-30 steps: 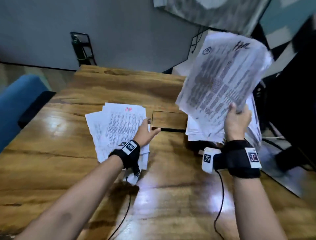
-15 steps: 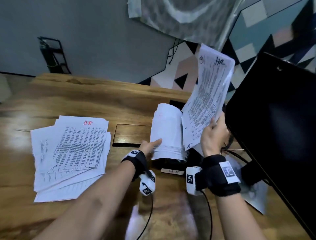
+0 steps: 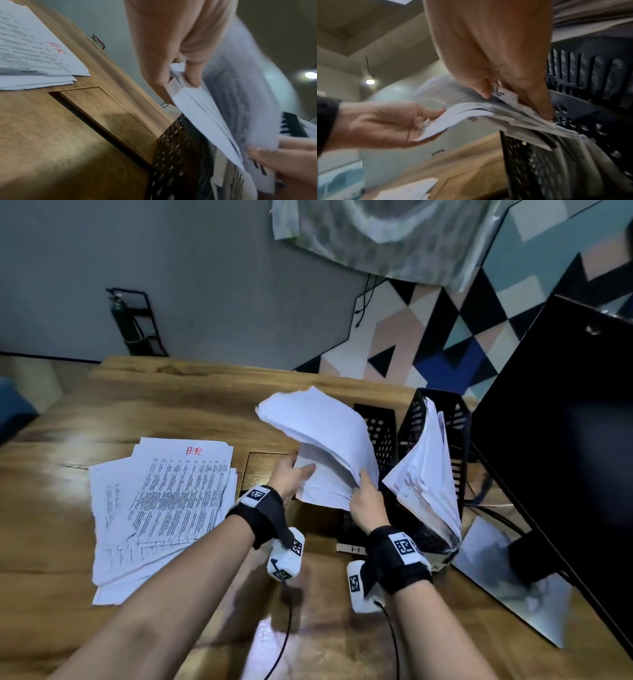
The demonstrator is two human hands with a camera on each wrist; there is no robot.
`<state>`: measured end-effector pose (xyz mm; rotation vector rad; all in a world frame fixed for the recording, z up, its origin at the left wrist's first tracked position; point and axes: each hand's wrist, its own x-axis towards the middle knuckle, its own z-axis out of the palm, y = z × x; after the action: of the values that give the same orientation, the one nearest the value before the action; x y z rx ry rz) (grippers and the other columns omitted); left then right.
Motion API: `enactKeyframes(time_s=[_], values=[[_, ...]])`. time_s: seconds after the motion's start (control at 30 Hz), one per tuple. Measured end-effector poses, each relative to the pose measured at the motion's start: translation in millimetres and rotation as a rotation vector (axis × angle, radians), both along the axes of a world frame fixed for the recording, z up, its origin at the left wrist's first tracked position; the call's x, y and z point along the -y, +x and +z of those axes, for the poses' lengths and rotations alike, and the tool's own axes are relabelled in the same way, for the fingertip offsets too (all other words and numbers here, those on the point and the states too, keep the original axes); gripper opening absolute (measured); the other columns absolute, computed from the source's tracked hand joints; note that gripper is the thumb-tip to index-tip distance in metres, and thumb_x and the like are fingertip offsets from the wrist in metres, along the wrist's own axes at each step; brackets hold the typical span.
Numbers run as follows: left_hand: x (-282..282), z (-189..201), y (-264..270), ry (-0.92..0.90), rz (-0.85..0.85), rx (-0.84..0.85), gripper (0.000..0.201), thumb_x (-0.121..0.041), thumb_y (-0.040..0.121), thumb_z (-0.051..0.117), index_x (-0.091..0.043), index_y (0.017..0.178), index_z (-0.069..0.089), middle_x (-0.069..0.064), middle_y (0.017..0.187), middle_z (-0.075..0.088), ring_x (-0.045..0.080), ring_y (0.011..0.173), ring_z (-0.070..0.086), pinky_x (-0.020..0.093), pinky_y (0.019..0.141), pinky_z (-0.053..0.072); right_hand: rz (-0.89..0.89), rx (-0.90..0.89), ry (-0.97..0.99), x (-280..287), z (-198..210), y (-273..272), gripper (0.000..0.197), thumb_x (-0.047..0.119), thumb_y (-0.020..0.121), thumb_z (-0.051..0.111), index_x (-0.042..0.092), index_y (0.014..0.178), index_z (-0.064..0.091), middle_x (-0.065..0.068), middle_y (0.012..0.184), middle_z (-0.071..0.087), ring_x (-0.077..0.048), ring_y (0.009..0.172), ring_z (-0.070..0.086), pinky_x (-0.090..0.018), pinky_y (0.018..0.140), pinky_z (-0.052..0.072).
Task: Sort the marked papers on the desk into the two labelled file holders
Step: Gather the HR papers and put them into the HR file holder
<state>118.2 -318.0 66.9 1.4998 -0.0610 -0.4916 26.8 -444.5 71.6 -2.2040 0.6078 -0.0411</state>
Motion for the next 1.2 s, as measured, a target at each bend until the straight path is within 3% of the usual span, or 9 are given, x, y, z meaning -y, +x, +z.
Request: enactKeyframes(time_s=[0.07,0.17,0.27,0.37,0.5,0.67,0.77,0.97,1.2], values=[[-3,0,0,-0.002,-0.011,0.001,0.021,0.001,0.089,0.052,-0.006,0.109,0.055,0.006,0.091,0.063,0.023,0.095,0.058,0.03,0.071,0.049,-0.03,-0.009,-0.054,1,-1,-2,0.056,-0.005,0.09,0.026,0.011,0.144,0.025,-0.022,0.14,0.042,-0.036,0.125,0.043,-0.035,0.101,0.036],[-7,8,-1,0.008,-0.023,0.018,0.025,0.004,0.089,0.051,-0.001,0.113,0.056,0.016,0.108,0.062,0.027,0.099,0.058,0.04,0.086,0.049,-0.194,0.187,0.01,3,4,-1,0.062,-0.011,0.086,0.024,0.014,0.141,0.034,-0.023,0.131,0.052,-0.035,0.119,0.05,-0.034,0.099,0.039],[-9,19,-1,-0.017,-0.009,0.082,0.029,0.009,0.087,0.05,-0.002,0.113,0.055,0.01,0.107,0.059,0.022,0.099,0.056,0.028,0.077,0.049,-0.275,0.398,0.059,3,3,0,0.062,-0.011,0.088,0.025,0.018,0.143,0.033,-0.02,0.129,0.054,-0.031,0.118,0.052,-0.03,0.102,0.038],[-12,23,2,-0.023,0.007,0.066,0.03,0.007,0.089,0.048,-0.006,0.116,0.052,0.004,0.103,0.058,0.018,0.096,0.053,0.026,0.069,0.046,-0.239,0.181,-0.027,9,-15,-9,0.06,-0.011,0.087,0.03,0.013,0.141,0.036,-0.022,0.101,0.061,-0.033,0.091,0.058,-0.03,0.082,0.044],[-15,22,8,-0.009,-0.001,-0.003,0.014,0.003,0.091,0.05,-0.008,0.099,0.052,0.017,0.107,0.06,0.024,0.081,0.06,0.034,0.071,0.05,-0.143,-0.21,-0.119,10,-38,-22,0.048,-0.005,0.085,0.039,-0.004,0.133,0.034,-0.03,0.129,0.048,-0.042,0.116,0.05,-0.039,0.094,0.043],[-13,25,7,0.003,-0.022,-0.011,0.015,0.001,0.091,0.05,-0.008,0.103,0.053,0.015,0.104,0.06,0.028,0.09,0.06,0.038,0.074,0.052,-0.141,0.01,-0.29,2,-32,-13,0.054,-0.006,0.086,0.032,0.008,0.139,0.034,-0.028,0.123,0.052,-0.042,0.105,0.055,-0.043,0.084,0.047],[-10,27,4,0.028,-0.055,0.013,0.02,0.002,0.091,0.048,-0.009,0.107,0.055,0.013,0.106,0.061,0.027,0.096,0.059,0.043,0.088,0.049,-0.241,0.131,-0.132,8,-31,-12,0.066,-0.012,0.085,0.027,0.02,0.142,0.035,-0.025,0.125,0.056,-0.038,0.11,0.056,-0.037,0.095,0.045],[-5,12,5,0.134,-0.079,0.029,0.031,-0.01,0.091,0.053,-0.005,0.121,0.054,0.017,0.12,0.063,0.034,0.105,0.062,0.052,0.095,0.05,-0.118,-0.109,-0.155,16,-53,-34,0.071,-0.012,0.084,0.037,0.011,0.147,0.012,-0.018,0.155,0.013,-0.033,0.139,0.025,-0.035,0.111,0.026],[-21,5,-1,0.296,-0.119,0.051,0.053,-0.016,0.097,0.043,-0.008,0.145,0.022,0.015,0.146,0.037,0.029,0.13,0.043,0.04,0.109,0.037,-0.241,0.424,-0.53,-58,-68,-54,0.05,-0.006,0.071,0.038,0.005,0.119,0.05,-0.027,0.132,0.04,-0.04,0.119,0.039,-0.053,0.095,0.043]])
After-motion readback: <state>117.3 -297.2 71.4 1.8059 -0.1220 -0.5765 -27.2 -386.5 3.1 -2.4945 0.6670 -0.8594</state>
